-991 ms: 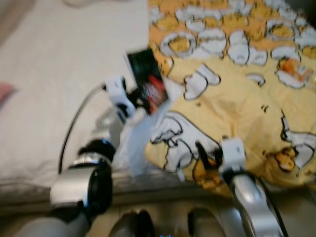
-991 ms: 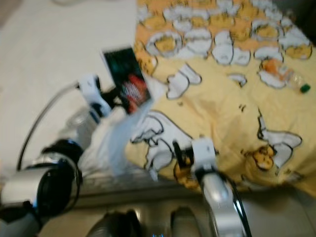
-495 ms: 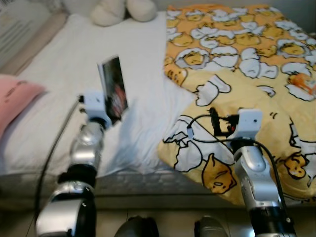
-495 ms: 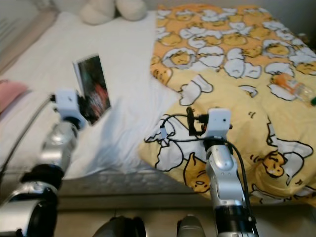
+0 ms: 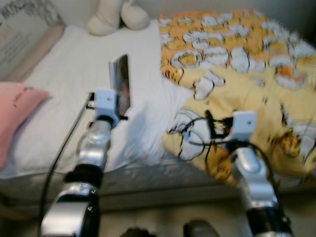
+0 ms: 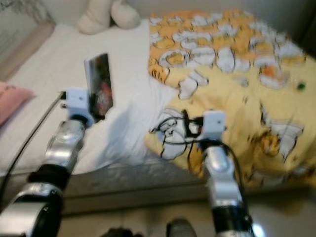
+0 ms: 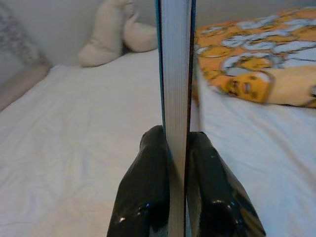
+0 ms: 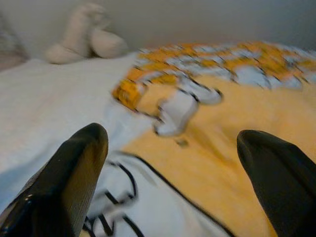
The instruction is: Clean up the room
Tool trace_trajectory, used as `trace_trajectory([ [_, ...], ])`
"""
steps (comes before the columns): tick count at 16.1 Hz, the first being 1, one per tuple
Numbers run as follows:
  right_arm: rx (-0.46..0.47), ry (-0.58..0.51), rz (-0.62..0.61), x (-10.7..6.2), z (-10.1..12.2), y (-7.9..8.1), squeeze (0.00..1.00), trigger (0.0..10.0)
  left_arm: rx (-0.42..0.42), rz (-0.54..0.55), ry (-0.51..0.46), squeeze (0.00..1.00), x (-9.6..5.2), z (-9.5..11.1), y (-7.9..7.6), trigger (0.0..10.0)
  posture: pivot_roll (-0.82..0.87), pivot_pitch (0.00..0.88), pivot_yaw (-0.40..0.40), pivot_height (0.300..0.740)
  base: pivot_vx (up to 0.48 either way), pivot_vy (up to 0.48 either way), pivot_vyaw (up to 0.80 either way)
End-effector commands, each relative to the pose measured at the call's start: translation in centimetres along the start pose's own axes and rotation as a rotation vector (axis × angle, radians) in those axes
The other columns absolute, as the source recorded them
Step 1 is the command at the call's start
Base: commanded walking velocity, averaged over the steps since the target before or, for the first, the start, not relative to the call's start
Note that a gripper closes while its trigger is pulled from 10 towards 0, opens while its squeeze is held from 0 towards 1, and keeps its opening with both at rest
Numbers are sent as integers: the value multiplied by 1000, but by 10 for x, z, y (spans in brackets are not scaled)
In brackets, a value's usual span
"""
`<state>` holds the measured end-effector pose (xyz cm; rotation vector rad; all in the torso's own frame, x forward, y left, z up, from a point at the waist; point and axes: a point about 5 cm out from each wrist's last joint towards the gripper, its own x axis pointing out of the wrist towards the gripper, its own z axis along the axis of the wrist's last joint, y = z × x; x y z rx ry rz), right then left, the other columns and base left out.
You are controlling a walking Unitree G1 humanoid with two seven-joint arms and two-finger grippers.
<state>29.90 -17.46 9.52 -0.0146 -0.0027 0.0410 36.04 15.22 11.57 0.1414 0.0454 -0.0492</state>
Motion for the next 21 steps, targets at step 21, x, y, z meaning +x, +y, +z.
trace_trajectory([
  [21, -17, 23, 118, 6, -6, 16, 0, 10000, -15, 67, 6, 0, 2, 1, -9, 10000, -246, 0, 78, 714, 126, 251, 60],
])
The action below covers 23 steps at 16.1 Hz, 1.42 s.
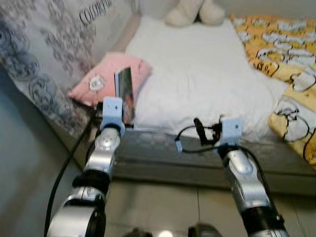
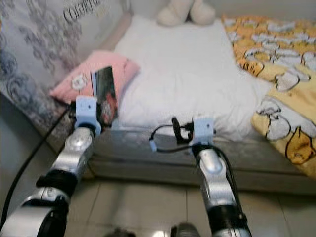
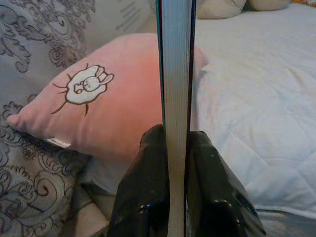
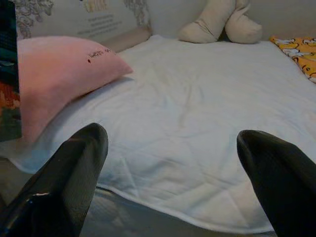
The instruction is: Clean up the room
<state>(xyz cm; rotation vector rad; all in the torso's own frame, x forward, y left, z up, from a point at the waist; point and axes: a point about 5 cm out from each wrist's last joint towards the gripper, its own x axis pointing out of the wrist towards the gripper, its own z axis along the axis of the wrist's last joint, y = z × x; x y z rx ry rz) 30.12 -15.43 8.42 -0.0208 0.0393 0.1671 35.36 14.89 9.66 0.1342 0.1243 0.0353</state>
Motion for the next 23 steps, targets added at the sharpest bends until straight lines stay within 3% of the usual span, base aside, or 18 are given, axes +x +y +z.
trace_trajectory([
  [1, -15, -16, -7, 2, 4, -4, 0, 10000, -4, -19, -85, 0, 5, 21, -4, 10000, -246, 0, 78, 714, 465, 0, 0],
  [10, -21, -9, 2, 0, 0, -2, 0, 10000, 4, -57, -174, 0, 4, 36, -13, 10000, -247, 0, 80, 714, 468, 0, 0],
  [15, -23, -8, 8, 1, -1, 0, 0, 10000, 2, -134, -231, 0, 0, 48, -33, 10000, -247, 0, 83, 714, 474, 0, 0],
  [17, -23, -5, 9, 1, -2, 0, 0, 10000, -47, -236, -272, 0, -6, 61, -58, 10000, -247, 0, 83, 714, 480, 0, 0],
  [18, -23, -1, 13, 1, -3, 0, 0, 10000, -139, -414, -258, 0, -10, 77, -95, 10000, -242, 0, 78, 714, 480, 0, 0],
  [19, -24, 1, 20, 2, -4, 2, 0, 10000, -167, -529, -216, 0, -10, 85, -115, 10000, -239, 0, 74, 714, 0, 0, 0],
  [22, -25, 8, 32, 1, -5, 5, 0, 10000, -180, -742, -123, 0, 3, 112, -138, 10000, -252, 0, 70, 714, 0, 0, 0],
  [23, -25, 10, 32, 1, -6, 5, 0, 10000, -182, -760, -117, 0, 3, 113, -139, 10000, -252, 0, 70, 714, 0, 0, 0],
])
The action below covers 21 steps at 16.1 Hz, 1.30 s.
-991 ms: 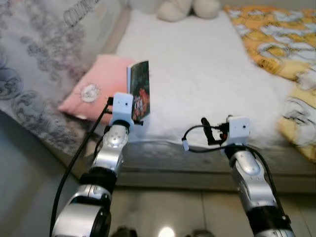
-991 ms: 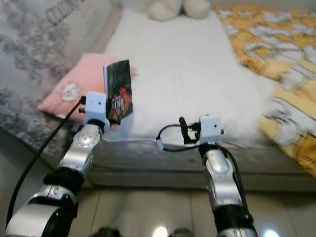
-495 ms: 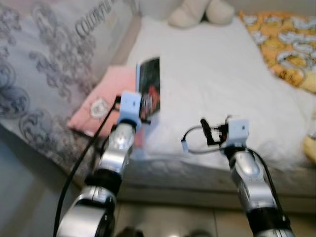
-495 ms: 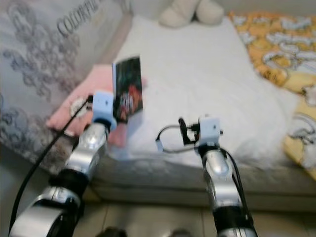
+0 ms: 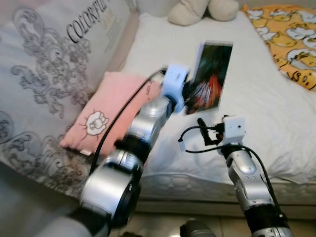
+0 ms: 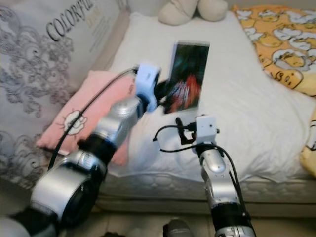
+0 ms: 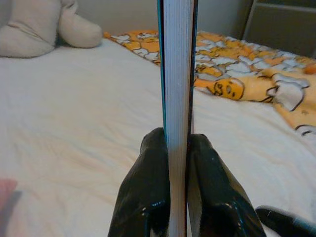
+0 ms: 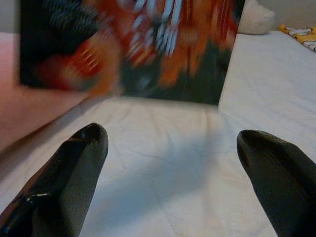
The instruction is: Clean up the room
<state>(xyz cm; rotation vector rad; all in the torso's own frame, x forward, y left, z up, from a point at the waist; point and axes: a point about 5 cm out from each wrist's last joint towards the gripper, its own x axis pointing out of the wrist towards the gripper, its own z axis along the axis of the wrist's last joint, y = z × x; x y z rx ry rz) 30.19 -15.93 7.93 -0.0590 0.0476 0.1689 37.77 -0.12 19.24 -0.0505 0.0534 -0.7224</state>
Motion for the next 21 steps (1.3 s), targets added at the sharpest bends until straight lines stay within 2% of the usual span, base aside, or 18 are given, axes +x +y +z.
trace_trajectory([
  [1, 10, 5, 31, -3, -3, 9, 0, 10000, -61, -60, 57, 0, 3, -6, -5, 10000, -277, 0, 76, 714, 0, 0, 0],
  [2, 11, 11, 18, -11, -6, 8, 0, 10000, -63, -24, 180, 0, 1, -19, 4, 10000, -311, 0, 86, 714, 0, 0, 0],
  [3, 14, 11, 12, -14, -6, 8, 0, 10000, -53, -4, 202, 0, 0, -22, 9, 10000, -316, 2, 88, 714, 0, 0, 0],
  [4, 19, 9, 3, -19, -7, 6, 0, 10000, -30, 54, 259, 0, -6, -32, 19, 10000, -326, 11, 90, 714, 0, 0, 0],
  [6, 1, 40, 18, -45, -14, 1, 0, 10000, -25, 84, 351, 0, -19, -54, 31, 10000, -352, 55, 84, 714, 0, 0, 0],
  [7, -7, 48, 29, -51, -16, 0, 0, 10000, -33, 93, 363, 0, -21, -58, 33, 10000, -354, 60, 83, 714, 0, 0, 0],
  [10, -45, 114, 61, -90, -21, -5, 0, 10000, -33, 118, 359, 0, -23, -64, 33, 10000, -400, 128, 53, 714, 0, 0, 0],
  [13, -48, 121, 74, -102, -17, 5, 0, 10000, 77, 79, 306, 0, -14, -50, 25, 10000, -427, 157, 47, 714, 0, 0, 0],
  [15, -38, 133, 83, -106, -16, 12, 0, 10000, 247, 111, 273, 0, -9, -38, 25, 10000, -430, 169, 54, 714, 0, 0, 0],
  [16, -35, 136, 84, -107, -16, 13, 0, 10000, 300, 125, 266, 0, -8, -36, 26, 10000, -430, 171, 54, 714, 0, 0, 0],
  [17, -27, 143, 83, -109, -15, 17, 0, 10000, 418, 161, 266, 0, -9, -33, 31, 10000, -429, 182, 60, 714, 0, 0, 0],
  [21, -6, 165, 86, -119, -15, 26, 0, 10000, 703, 264, 277, 0, -18, -30, 49, 10000, -435, 212, 64, 714, 0, 0, 0],
])
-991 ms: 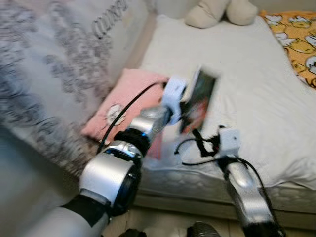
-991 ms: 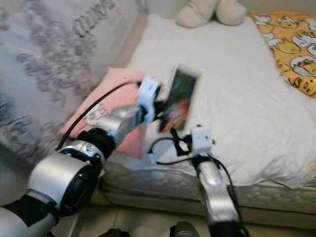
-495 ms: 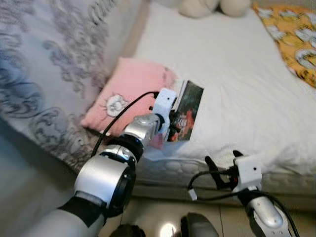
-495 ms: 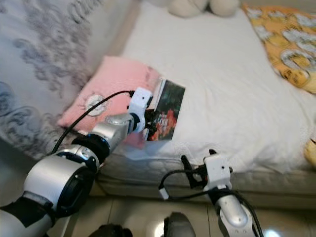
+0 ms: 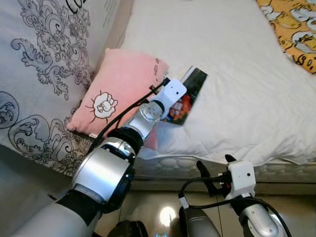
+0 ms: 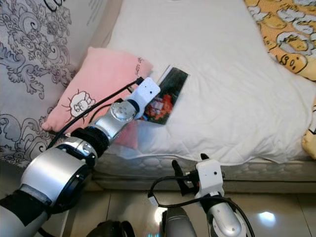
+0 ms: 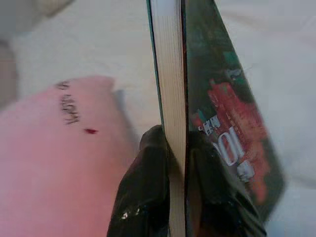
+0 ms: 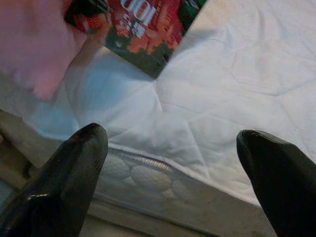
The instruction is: Clean up the room
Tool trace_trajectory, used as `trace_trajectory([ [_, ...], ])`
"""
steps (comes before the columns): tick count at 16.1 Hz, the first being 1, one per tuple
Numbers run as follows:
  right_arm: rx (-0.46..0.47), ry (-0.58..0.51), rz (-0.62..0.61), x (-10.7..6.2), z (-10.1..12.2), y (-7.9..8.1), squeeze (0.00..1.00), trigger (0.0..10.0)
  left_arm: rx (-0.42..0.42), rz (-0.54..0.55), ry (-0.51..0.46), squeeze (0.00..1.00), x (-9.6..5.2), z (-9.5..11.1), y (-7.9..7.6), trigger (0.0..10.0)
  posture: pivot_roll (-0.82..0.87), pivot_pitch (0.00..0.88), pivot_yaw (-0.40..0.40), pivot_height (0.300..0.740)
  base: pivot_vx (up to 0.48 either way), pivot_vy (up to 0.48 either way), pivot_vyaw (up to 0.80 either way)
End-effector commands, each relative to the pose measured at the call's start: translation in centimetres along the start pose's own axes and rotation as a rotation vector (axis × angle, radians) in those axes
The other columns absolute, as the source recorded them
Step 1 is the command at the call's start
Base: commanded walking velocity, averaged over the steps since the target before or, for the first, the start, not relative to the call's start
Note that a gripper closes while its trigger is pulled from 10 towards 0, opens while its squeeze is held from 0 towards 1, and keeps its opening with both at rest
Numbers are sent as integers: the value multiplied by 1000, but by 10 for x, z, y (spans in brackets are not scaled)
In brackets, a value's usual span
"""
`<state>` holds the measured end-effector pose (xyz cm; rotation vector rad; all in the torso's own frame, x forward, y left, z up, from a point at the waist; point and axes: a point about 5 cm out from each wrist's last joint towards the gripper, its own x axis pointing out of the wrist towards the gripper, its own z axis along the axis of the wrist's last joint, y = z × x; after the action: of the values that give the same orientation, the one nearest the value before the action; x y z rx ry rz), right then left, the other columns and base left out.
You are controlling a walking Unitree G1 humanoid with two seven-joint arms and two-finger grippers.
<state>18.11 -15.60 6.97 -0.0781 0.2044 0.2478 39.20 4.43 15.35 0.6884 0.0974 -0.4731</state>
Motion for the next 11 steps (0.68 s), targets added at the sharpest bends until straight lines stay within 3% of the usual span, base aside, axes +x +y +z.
trace_trajectory([
  [1, 3, 18, 5, -5, -2, 4, 0, 10000, 73, 45, -10, 0, 0, 2, 9, 10000, -438, 218, 65, 714, 0, 0, 0],
  [4, 4, 34, 8, -9, -2, 7, 0, 10000, 111, 27, 13, 0, -1, -3, 9, 10000, -450, 222, 67, 714, 0, 0, 0],
  [5, 4, 37, 8, -9, -2, 7, 0, 10000, 100, -7, 15, 682, -1, -3, 4, 10000, -449, 220, 68, 714, 0, 0, 0],
  [6, 4, 40, 8, -9, -3, 7, 0, 10000, 95, -29, 11, 1000, 0, -2, 1, 10000, -449, 216, 68, 714, 0, 0, 0],
  [11, 3, 44, 19, -5, -3, 9, 0, 10000, 206, 17, -31, 1000, 2, 13, 8, 10000, -441, 196, 69, 714, 0, 0, 0],
])
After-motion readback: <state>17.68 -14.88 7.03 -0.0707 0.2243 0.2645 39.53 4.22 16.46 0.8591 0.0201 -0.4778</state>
